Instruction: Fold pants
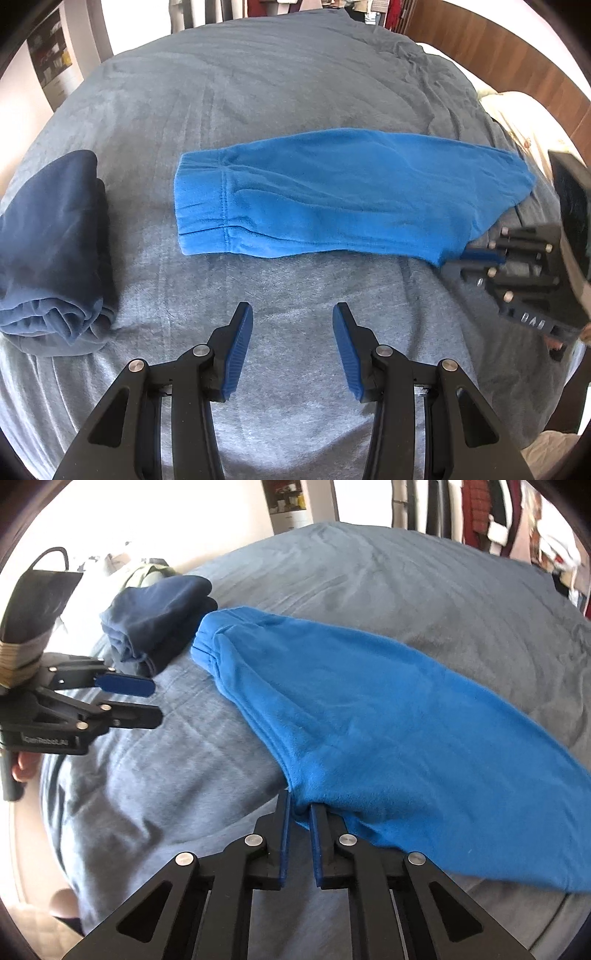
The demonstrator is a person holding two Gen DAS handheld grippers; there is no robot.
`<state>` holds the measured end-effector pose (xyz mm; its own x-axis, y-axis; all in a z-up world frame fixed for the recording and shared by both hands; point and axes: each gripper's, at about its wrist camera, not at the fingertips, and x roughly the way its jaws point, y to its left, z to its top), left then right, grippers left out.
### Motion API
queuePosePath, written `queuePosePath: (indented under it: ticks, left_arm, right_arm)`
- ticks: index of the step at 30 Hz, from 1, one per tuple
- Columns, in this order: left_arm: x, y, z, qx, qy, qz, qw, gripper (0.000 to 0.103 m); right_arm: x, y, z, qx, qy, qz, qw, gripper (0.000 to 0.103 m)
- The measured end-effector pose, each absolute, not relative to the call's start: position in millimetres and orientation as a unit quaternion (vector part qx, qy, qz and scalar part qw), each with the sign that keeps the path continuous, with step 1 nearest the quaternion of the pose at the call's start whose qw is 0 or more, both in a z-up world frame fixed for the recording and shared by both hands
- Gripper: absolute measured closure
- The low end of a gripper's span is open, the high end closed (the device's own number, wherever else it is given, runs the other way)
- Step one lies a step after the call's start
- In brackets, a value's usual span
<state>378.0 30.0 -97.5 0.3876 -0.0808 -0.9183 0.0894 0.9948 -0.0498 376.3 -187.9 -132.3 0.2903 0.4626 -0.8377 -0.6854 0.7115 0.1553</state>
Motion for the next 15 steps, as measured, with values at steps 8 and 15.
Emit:
queuePosePath:
  ticks: [8,15]
  left_arm:
    - [383,33,-98,0.006,0.55,-0.046,0.834,0.06]
    - [383,35,-100,0.006,0.554,-0.043,0.832,0.06]
  right_arm:
    - [372,-188,-159,-0.08,0.506,0.336,0.791,0.092]
    - [369,-186,-166,-0.077,0.514,0.328,0.789,0.089]
